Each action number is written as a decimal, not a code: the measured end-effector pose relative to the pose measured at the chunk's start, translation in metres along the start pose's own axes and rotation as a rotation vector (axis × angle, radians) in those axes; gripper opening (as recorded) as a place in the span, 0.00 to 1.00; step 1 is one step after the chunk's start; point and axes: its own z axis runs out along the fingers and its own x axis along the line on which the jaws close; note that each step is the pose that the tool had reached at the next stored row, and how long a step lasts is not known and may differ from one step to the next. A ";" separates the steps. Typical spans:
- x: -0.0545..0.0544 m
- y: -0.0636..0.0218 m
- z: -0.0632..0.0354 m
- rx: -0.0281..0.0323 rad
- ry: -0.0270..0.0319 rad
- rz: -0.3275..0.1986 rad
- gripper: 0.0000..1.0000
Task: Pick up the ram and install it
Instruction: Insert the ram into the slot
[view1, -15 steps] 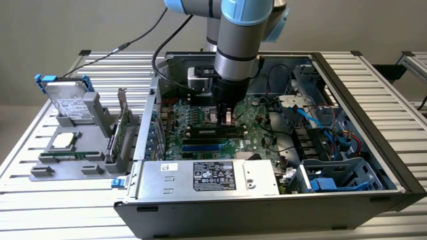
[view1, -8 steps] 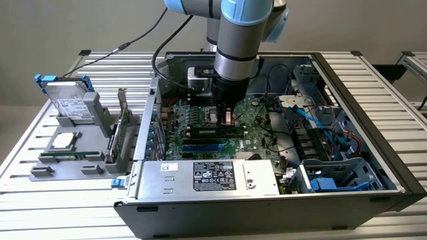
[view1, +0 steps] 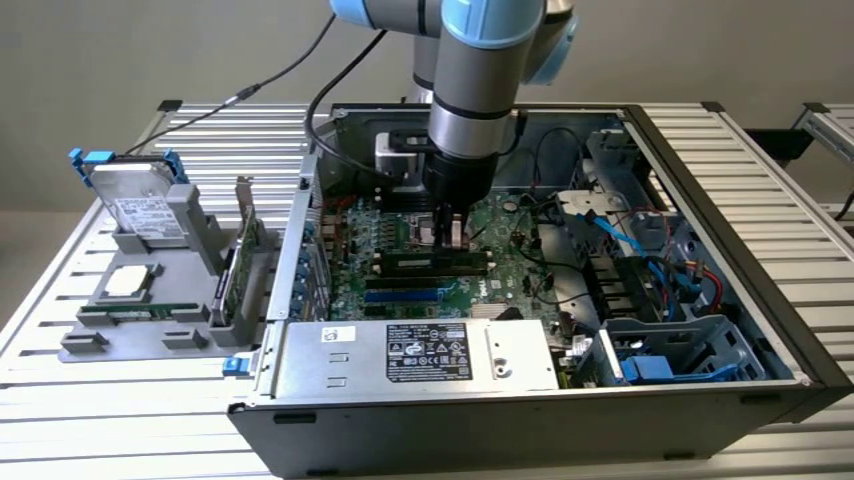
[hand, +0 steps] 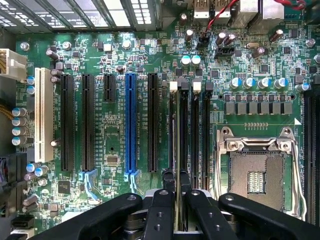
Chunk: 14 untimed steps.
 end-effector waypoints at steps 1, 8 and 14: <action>0.000 0.0000 0.0000 0.0000 0.0026 0.000 0.15; -0.001 0.0000 -0.0001 0.0002 0.0173 0.001 0.15; -0.001 0.0001 -0.0010 0.0006 0.0255 0.002 0.15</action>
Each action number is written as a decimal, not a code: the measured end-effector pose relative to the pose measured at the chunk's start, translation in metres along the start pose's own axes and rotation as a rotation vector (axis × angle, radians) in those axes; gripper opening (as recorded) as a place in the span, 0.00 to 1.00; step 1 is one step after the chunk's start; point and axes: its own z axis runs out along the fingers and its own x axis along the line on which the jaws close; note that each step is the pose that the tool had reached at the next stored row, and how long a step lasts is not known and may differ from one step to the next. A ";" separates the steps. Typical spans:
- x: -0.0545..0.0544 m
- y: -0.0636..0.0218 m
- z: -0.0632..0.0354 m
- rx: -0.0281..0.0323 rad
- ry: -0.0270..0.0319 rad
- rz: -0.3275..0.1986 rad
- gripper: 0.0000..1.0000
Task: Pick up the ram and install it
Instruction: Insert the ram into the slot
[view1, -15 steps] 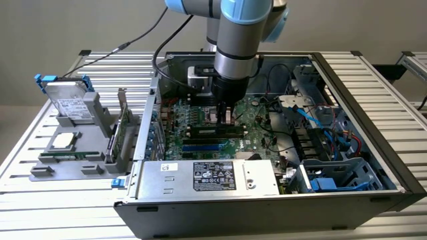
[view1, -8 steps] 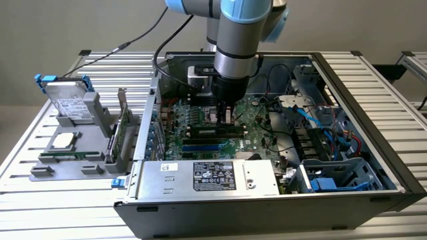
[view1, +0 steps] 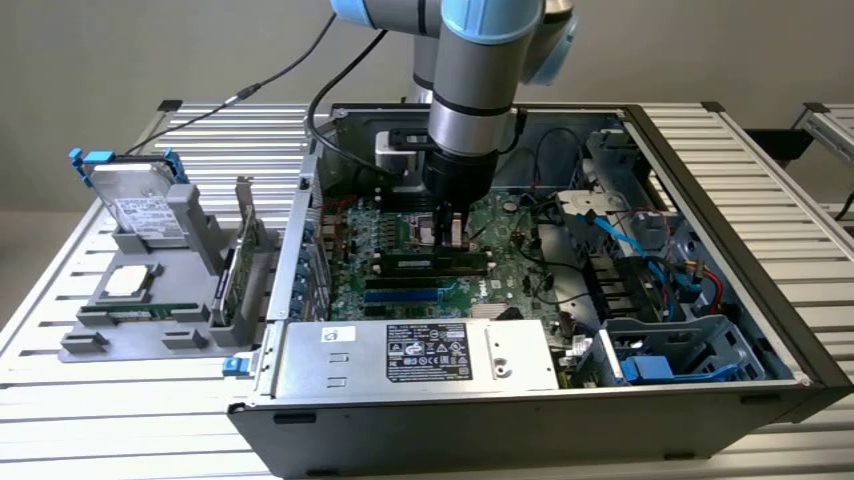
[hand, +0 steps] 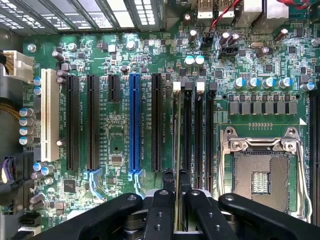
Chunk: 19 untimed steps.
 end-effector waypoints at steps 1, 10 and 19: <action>0.000 0.0000 -0.0001 0.0000 0.0025 0.000 0.15; -0.001 0.0003 -0.0032 0.0010 0.0109 0.001 0.15; -0.004 0.0003 -0.0032 0.0023 0.0222 -0.012 0.15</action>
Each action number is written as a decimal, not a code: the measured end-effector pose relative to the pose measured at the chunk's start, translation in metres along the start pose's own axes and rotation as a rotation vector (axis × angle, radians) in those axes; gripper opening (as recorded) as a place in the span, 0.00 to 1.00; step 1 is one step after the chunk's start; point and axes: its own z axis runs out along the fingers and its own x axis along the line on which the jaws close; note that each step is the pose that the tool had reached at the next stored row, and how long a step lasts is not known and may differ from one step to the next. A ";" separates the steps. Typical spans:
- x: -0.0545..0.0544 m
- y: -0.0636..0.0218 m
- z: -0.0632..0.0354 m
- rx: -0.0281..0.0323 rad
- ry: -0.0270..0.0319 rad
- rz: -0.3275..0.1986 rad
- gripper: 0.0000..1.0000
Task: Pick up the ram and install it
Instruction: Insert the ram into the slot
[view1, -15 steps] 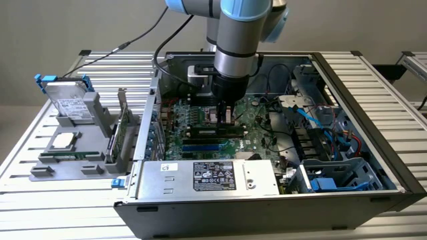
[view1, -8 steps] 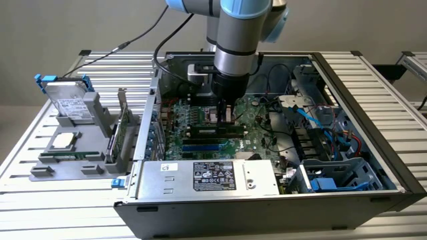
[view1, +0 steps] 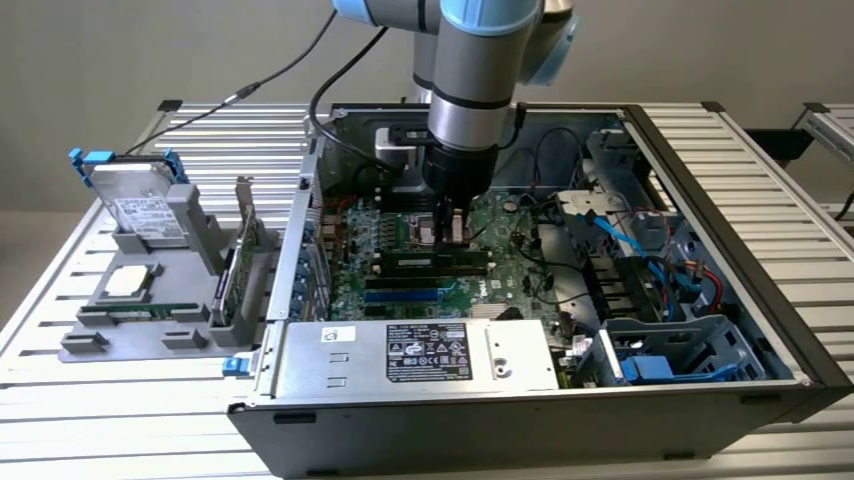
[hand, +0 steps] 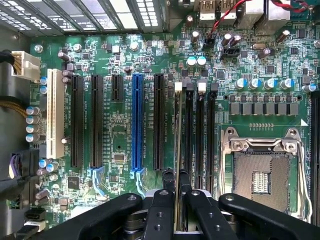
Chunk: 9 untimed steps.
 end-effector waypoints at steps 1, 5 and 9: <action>0.000 0.0000 0.0000 0.0002 0.0017 -0.003 0.15; -0.001 0.0000 0.0001 0.0005 0.0062 -0.006 0.15; -0.003 0.0001 0.0004 0.0011 0.0126 -0.012 0.15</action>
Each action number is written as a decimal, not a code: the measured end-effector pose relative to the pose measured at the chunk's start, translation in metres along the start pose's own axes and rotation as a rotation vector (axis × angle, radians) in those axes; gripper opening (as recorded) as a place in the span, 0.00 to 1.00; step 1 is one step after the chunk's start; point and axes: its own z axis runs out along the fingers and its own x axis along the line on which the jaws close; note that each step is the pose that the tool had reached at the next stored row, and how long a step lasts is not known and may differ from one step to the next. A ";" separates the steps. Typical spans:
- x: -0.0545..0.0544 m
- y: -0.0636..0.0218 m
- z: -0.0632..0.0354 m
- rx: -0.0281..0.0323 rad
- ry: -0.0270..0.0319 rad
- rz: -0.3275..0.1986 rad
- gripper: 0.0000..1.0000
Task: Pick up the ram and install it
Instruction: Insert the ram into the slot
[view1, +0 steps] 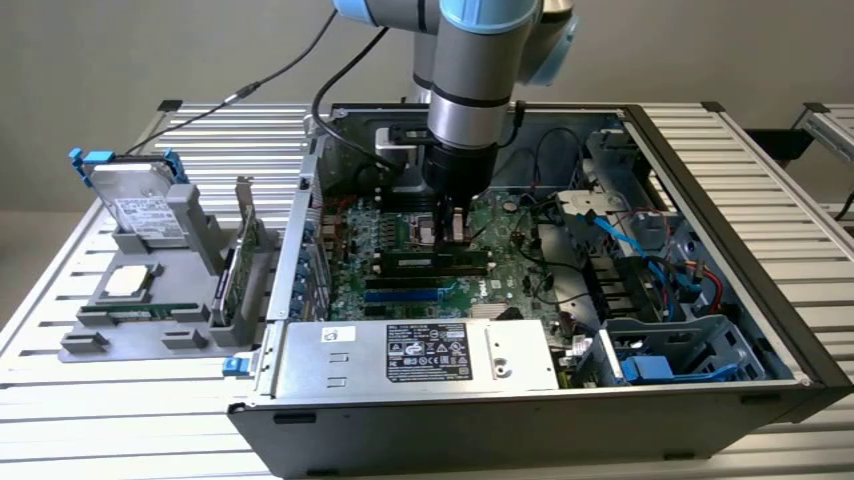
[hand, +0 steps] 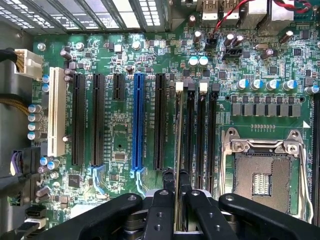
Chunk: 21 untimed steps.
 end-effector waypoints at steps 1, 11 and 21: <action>0.000 0.0000 0.0001 0.0002 0.0011 -0.002 0.15; -0.003 0.0002 0.0022 0.0024 0.0074 -0.024 0.15; -0.005 0.0000 0.0049 0.0024 0.0081 -0.024 0.15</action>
